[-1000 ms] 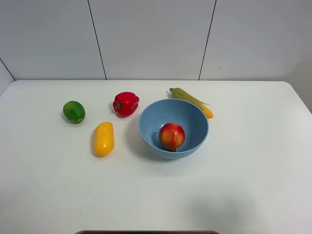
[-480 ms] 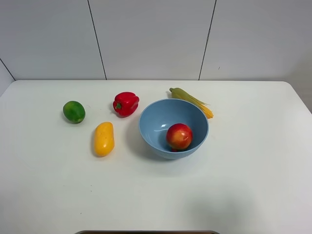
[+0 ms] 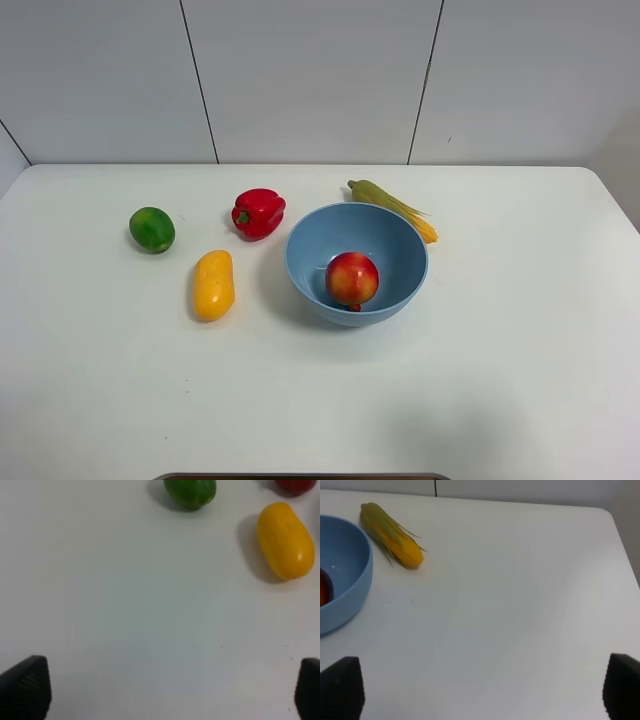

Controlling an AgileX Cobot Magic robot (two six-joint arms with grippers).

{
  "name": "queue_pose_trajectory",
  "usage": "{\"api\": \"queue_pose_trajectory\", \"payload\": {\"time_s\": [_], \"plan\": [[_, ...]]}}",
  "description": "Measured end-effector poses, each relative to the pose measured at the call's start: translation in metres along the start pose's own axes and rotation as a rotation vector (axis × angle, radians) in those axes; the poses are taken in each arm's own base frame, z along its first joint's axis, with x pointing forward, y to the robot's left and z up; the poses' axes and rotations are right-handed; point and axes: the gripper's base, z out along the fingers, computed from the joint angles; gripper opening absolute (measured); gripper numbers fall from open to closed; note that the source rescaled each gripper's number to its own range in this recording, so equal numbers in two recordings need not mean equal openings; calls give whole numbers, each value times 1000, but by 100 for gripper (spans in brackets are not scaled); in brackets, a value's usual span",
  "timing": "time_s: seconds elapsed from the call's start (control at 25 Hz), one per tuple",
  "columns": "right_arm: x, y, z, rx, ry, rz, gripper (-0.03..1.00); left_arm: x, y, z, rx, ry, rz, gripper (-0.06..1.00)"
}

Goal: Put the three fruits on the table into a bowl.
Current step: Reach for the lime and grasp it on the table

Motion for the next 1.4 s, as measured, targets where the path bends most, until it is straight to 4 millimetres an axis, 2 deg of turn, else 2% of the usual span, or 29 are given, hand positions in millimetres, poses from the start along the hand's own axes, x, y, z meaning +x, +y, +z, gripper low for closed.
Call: {"api": "queue_pose_trajectory", "payload": {"time_s": [0.52,0.68,0.8,0.92,1.08,1.2,1.4], "plan": [[0,0,0,0,0,0,84,-5,3,0,-25,26,3,100],[0,0,0,0,0,0,84,-39,5,3,-18,121,17,100],[0,0,0,0,0,0,84,-78,8,14,-12,200,32,100],[0,0,0,0,0,0,84,-119,11,35,-7,273,32,100],[0,0,0,0,0,0,84,-170,15,81,14,365,18,100],[0,0,0,0,0,0,84,-201,17,124,39,431,-2,100],[0,0,0,0,0,0,84,-234,16,196,105,504,-60,100]]}}
